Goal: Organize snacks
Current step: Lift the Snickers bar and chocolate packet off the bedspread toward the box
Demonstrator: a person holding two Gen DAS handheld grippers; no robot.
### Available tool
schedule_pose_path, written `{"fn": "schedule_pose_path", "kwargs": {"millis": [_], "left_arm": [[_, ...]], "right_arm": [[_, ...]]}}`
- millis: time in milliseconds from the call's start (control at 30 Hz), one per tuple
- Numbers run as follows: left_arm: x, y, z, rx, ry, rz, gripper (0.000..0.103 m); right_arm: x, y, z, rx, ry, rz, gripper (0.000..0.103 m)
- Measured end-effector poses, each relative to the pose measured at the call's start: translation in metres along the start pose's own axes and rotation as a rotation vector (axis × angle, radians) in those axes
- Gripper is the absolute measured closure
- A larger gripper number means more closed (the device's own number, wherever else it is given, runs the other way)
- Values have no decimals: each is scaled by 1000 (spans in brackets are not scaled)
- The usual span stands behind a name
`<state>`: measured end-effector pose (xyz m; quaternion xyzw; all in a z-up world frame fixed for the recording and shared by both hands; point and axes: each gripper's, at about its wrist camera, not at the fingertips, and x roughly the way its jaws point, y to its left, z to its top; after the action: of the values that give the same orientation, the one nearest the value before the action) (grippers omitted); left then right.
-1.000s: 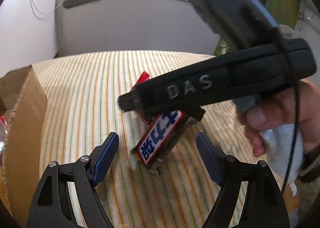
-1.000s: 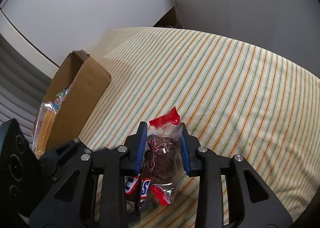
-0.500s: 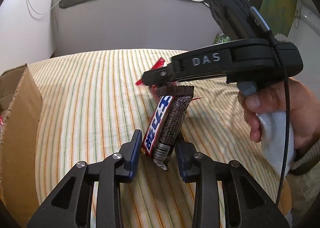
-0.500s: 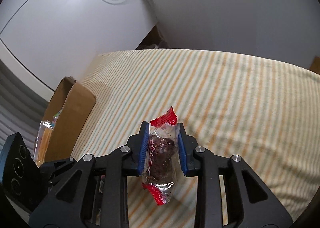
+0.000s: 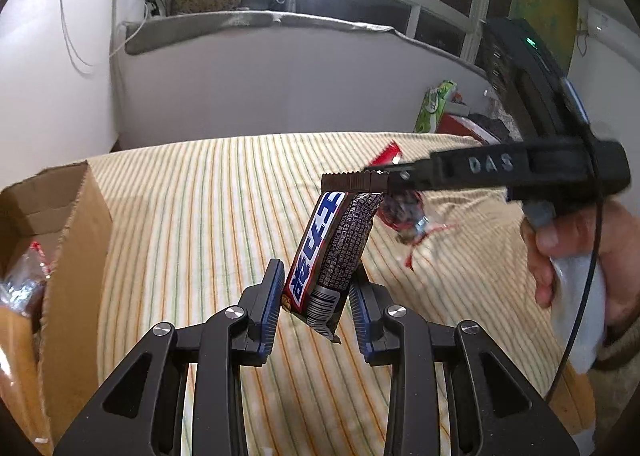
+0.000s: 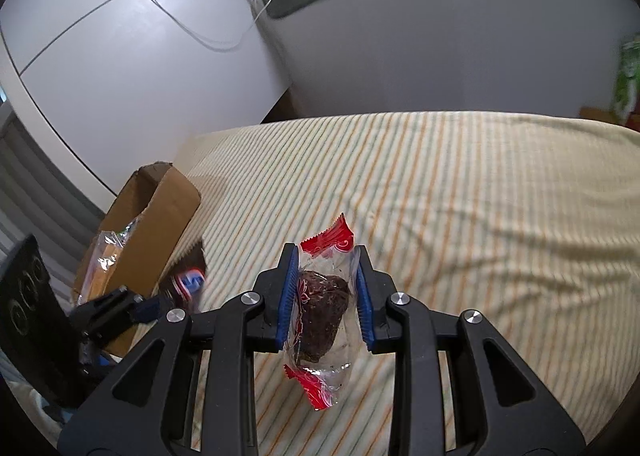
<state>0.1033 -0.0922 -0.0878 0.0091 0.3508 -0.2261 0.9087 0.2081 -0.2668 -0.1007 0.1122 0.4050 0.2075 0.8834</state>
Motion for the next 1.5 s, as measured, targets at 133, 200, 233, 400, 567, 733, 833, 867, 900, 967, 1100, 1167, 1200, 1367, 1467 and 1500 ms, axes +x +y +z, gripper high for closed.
{"fn": "schedule_pose_path", "kwargs": {"millis": [133,200,233,400,567,733,833,867,900,967,1100,1167,1200,1367,1467,1500], "left_arm": [[-13,-5,0,7,-49,46,73],[-29,-7,0,20,-88,87,73],[-34,-10,2,27,-107,100,73],[-87,-23,10,80,-232,139,73],[-134,-25,26,113,-346,145,73],[-182,-27,32,124,-447,147,73],[-203,-25,31,121,-489,143,73],[-205,-24,31,120,-497,144,73],[-209,-22,30,119,-507,147,73],[-217,-17,27,109,-522,146,73],[-223,-10,27,97,-534,151,73],[-224,-9,28,93,-534,154,73],[-224,-8,28,90,-533,155,73],[-217,0,28,74,-515,159,73],[-206,9,29,61,-494,161,73],[-200,14,28,54,-483,161,73]], "right_arm": [[-30,13,-27,-10,-115,-95,75],[-46,22,-39,-13,-165,-120,75],[-55,29,-45,-24,-190,-153,75],[-113,66,-57,-58,-310,-201,75],[-168,108,-53,-107,-411,-219,75],[-202,150,-50,-171,-473,-237,75],[-211,166,-52,-194,-488,-253,75],[-213,169,-55,-202,-489,-258,75],[-214,173,-57,-210,-489,-262,75],[-215,178,-58,-215,-490,-262,75],[-208,182,-55,-225,-479,-261,75],[-203,183,-55,-230,-467,-260,75],[-200,181,-56,-231,-462,-259,75],[-174,174,-49,-225,-414,-251,75],[-155,172,-46,-219,-382,-243,75],[-150,173,-45,-220,-375,-240,75]]}}
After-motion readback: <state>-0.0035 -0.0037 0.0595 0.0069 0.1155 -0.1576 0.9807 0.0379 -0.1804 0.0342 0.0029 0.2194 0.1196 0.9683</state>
